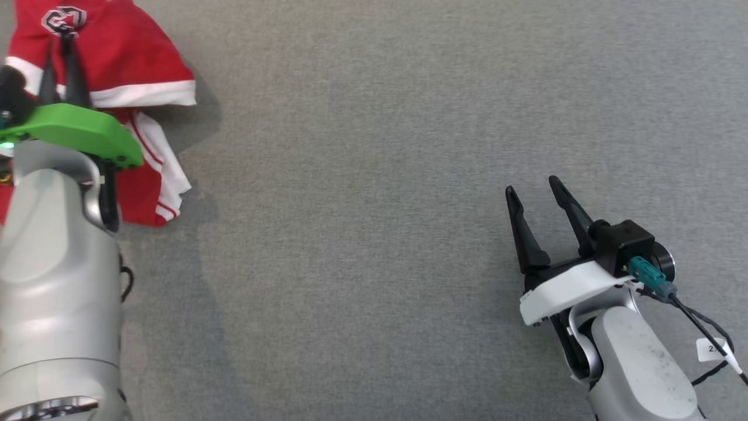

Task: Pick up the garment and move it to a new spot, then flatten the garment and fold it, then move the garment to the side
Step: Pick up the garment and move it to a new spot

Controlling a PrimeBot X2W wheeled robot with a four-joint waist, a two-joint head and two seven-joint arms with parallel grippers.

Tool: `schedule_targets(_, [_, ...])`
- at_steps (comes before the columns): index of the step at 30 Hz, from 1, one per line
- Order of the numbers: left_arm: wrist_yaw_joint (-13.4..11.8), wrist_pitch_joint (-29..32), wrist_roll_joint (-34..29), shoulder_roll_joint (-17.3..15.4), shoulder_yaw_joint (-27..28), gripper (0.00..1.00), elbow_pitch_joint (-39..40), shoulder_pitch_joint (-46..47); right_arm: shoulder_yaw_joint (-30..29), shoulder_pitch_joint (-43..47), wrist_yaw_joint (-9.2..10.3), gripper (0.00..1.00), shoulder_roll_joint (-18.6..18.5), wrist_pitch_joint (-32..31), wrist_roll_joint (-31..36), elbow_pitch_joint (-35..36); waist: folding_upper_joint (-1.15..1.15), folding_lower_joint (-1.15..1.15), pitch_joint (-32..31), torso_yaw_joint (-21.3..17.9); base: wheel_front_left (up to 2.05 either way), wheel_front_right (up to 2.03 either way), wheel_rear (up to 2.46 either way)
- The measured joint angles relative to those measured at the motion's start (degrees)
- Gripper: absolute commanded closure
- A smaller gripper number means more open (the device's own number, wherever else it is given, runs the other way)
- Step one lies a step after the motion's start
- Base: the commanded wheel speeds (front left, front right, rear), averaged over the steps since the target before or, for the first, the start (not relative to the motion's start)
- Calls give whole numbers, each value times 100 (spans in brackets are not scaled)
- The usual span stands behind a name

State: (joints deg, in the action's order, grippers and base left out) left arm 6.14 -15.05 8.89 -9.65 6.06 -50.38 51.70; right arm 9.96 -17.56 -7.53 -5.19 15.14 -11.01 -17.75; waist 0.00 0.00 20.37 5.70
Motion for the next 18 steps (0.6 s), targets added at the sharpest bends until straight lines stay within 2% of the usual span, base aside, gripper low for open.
schedule_targets(10, [100, 0, -33, 552, -735, 100, 200, -248, -46, 240, 0, 0, 160, -1, -59, -90, 0, 0, -315, -582, 0, 0, 0])
schedule_targets(16, [125, 0, 151, 673, -1424, 100, 214, -491, -37, 286, 0, 0, 199, -1, -115, -108, 0, 0, -430, -981, 0, 0, 0])
schedule_targets(18, [125, 0, 502, 672, -1792, 100, 275, -593, -21, 287, 0, 0, 205, -1, -131, -119, 0, 0, -460, -1108, 0, 0, 0])
